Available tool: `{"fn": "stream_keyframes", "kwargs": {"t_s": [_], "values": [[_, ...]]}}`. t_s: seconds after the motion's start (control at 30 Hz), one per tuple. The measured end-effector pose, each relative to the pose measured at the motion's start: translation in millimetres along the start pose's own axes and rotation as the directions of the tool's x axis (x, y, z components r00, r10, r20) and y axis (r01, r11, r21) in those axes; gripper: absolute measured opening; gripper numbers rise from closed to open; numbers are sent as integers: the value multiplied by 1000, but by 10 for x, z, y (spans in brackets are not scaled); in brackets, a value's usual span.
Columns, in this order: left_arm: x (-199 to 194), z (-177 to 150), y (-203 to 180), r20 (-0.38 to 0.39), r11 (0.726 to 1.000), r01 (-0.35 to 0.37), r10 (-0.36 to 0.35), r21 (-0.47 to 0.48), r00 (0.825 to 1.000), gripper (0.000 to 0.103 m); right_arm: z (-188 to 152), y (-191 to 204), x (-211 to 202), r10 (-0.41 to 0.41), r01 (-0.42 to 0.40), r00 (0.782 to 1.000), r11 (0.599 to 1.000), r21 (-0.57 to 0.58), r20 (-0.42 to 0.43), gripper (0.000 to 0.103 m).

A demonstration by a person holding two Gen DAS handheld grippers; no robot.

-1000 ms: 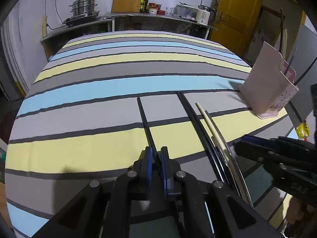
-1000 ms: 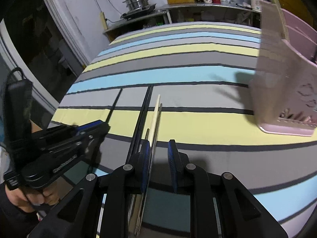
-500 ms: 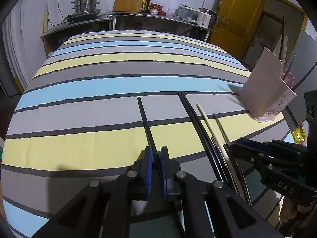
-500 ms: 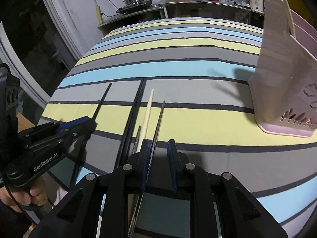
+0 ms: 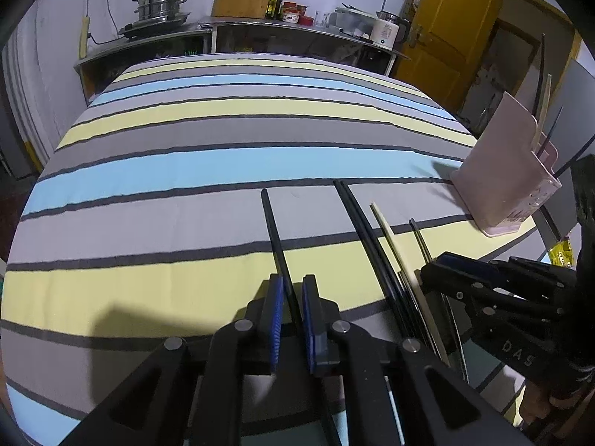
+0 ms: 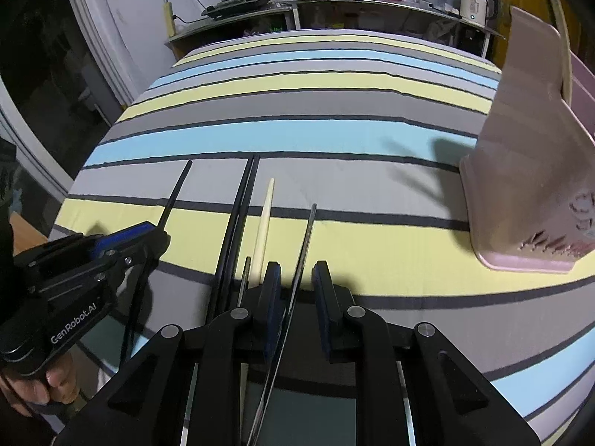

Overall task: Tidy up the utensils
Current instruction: 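Close the left gripper on a black chopstick while the right gripper grasps a thin metal chopstick, then lift both held chopsticks upright and carry them over the pink holder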

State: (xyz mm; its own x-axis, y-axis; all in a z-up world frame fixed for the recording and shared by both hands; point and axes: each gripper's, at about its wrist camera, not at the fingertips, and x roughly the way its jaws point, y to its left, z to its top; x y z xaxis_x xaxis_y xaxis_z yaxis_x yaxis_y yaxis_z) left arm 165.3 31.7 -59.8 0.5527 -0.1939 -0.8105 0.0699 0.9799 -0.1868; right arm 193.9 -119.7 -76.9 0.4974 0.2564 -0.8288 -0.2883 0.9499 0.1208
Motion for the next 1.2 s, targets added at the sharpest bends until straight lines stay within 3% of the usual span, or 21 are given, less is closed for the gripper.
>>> {"fn": "stream_keyframes", "kwargs": {"t_s": [0.23,0.5,0.83,1.2], "values": [[41,39,-70,0,998,-39,39,49,999,8,48,8,36,-27,27,1000,1000,-15,3,7],[-59,77,34,0,1000,17,-17,-3,1000,5,41,-86,-158,49,-49,998,999,12,36,5],[-563,235,-51,85,996,91,-91,9,992,5,63,-207,-688,73,-80,986,996,43,147,5],[-1227,399,-228,188,988,141,-150,59,971,5,62,-309,-1305,74,-91,961,995,51,266,5]]}}
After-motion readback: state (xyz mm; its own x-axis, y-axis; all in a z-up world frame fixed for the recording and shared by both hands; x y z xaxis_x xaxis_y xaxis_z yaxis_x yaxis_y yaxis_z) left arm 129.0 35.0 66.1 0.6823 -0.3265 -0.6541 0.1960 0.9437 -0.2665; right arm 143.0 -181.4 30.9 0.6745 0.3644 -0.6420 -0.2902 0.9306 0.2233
